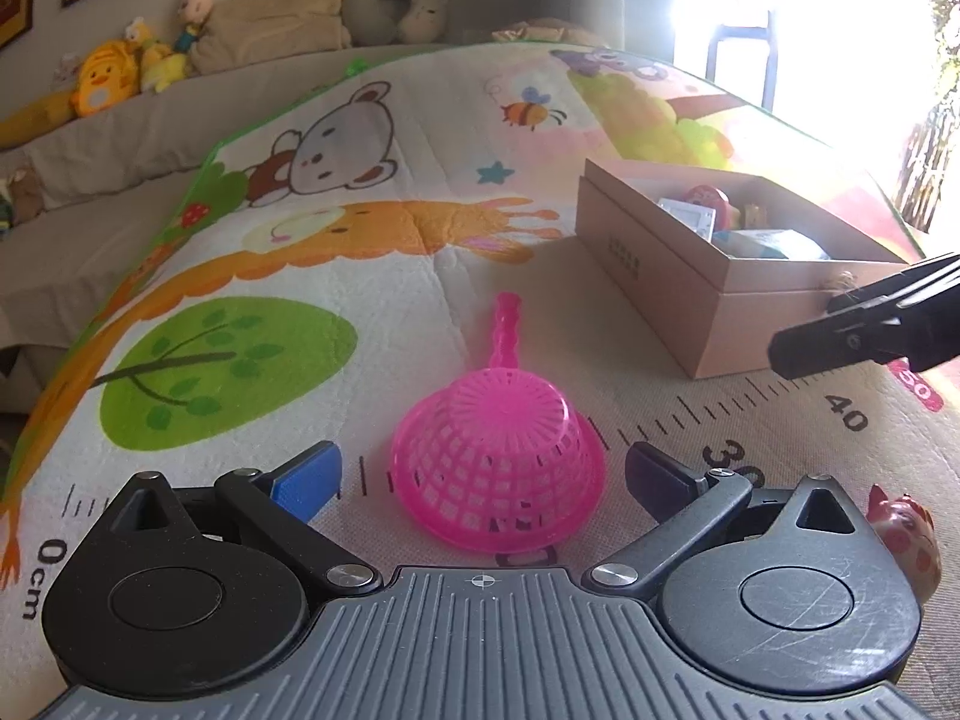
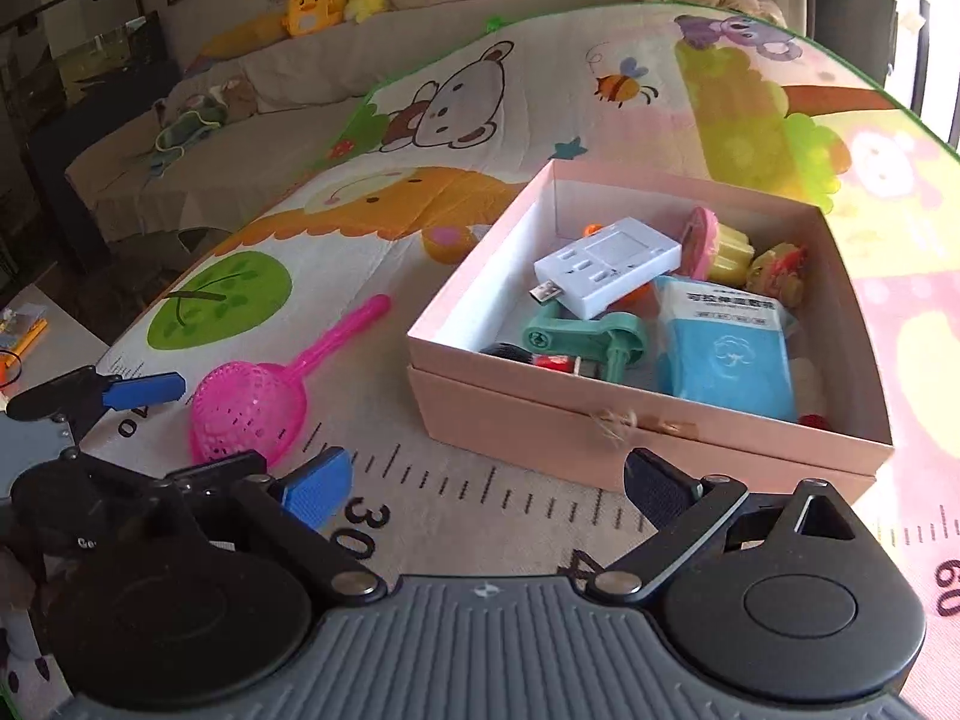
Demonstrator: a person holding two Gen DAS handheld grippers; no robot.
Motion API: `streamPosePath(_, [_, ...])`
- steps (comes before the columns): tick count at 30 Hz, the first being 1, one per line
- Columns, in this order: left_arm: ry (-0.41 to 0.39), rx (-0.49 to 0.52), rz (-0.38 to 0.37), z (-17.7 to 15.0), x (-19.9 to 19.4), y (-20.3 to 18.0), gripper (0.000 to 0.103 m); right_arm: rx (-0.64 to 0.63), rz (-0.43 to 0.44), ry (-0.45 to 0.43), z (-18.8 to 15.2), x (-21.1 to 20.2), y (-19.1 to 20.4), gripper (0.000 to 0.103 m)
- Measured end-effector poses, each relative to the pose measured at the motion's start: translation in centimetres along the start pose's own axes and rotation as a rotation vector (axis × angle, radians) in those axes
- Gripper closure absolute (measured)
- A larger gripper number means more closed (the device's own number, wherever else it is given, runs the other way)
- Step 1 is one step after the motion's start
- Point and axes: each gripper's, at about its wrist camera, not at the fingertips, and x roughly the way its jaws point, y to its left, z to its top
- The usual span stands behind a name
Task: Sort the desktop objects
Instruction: 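Grasp the pink pig toy with the right gripper while the left approaches the pink basket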
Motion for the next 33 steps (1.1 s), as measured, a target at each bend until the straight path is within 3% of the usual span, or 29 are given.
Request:
streamPosePath(3, [0.004, -0.003, -0.005, 0.0, 0.1, 0.1, 0.000, 0.060, 0.099, 0.008, 1.6, 1.5, 0.5, 0.005])
streamPosePath(8, [0.006, -0.006, -0.015, -0.1, 0.0, 0.1, 0.000, 0.015, 0.052, -0.059, 2.3, 1.0, 1.6, 0.005])
streamPosePath(12, [0.009, -0.010, -0.025, -0.1, 0.1, 0.2, 0.000, -0.100, 0.040, -0.055, -0.8, -1.5, 2.6, 0.002])
streamPosePath(18, [0.018, -0.011, -0.013, 0.0, 0.2, 0.1, 0.000, -0.147, 0.120, -0.026, -7.2, -4.3, 4.6, 0.002])
streamPosePath(22, [0.020, 0.004, 0.009, 0.0, 0.2, -0.2, 0.000, -0.251, -0.009, -0.078, -9.3, -4.2, 7.4, 0.003])
streamPosePath(24, [0.021, 0.012, 0.018, 0.0, 0.2, -0.3, 0.000, -0.279, -0.074, -0.069, -9.6, -3.6, 8.1, 0.017])
streamPosePath(25, [0.022, 0.015, 0.022, 0.0, 0.2, -0.4, 0.000, -0.272, -0.082, -0.056, -9.6, -3.4, 8.0, 0.030])
streamPosePath(33, [0.034, 0.101, 0.014, 0.4, 0.6, -1.5, 0.000, -0.106, -0.145, -0.083, -10.7, -4.9, 3.9, 0.030])
